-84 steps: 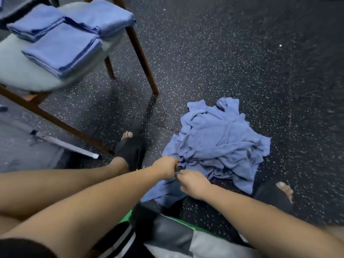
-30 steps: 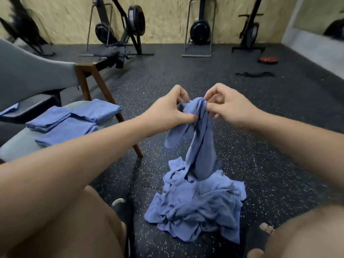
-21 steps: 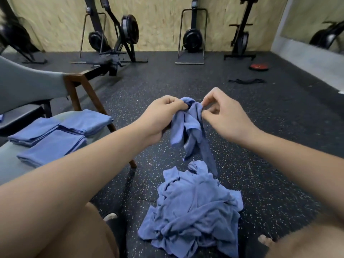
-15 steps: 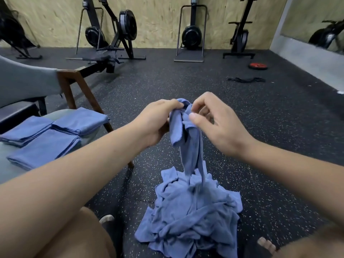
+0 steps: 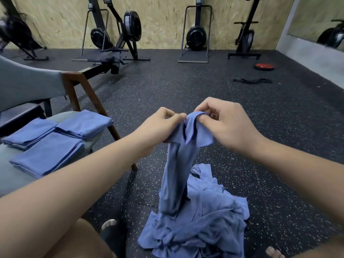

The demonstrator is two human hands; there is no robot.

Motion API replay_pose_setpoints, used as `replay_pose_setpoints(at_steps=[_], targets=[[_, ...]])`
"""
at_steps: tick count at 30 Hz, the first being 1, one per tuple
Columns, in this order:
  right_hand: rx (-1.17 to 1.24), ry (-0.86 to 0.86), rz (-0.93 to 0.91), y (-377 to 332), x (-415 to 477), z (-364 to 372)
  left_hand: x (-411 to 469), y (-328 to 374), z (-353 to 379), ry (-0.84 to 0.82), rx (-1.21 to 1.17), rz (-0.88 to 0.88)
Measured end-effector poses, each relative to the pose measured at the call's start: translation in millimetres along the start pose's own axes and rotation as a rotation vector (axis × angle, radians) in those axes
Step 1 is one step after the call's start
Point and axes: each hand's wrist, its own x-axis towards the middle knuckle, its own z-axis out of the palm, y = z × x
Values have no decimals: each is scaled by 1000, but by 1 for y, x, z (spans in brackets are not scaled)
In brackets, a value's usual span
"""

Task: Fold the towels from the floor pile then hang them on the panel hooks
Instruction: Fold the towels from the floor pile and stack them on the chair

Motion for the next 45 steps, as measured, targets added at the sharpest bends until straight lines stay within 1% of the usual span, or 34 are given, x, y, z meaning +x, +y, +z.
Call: replay_pose_setpoints(at_steps=[2,4,7,10,12,16,19,25,29,31,34,35,37,38,40,42,45], targets=[[-15,21,22,2,3,-2,0,-6,-1,7,150,38],[-23,26,47,4,4,-3,-4,-3,-1,40,259,170],[5,43,85,4,6,-4,-9,0,3,20,246,408],[24,65,96,1,6,-8,-14,-5,8,1,343,550],[12,73,85,-1,7,-14,-13,-11,10,-6,363,561],[-71,111,63,3,10,-33,-6,-24,2,-40,362,491],[-127,127,64,10,10,-47,3,-32,-10,-29,437,485],[-274,101,85,32,4,-62,21,-36,-40,108,643,482],[-403,21,106,49,1,-72,28,-30,-57,193,659,425],[-437,-21,140,53,0,-75,28,-24,-64,235,603,397],[-450,-7,212,52,2,-79,31,-16,-69,274,427,354],[-431,18,246,51,3,-81,33,-13,-71,271,328,343],[-366,77,300,49,6,-86,35,-2,-74,229,51,323],[-298,110,316,48,7,-88,36,4,-75,220,-64,308],[-85,181,340,41,10,-90,37,19,-76,254,-171,301],[138,239,367,28,12,-91,40,31,-74,320,-216,312],[379,241,361,9,14,-91,42,33,-67,391,-222,345]])
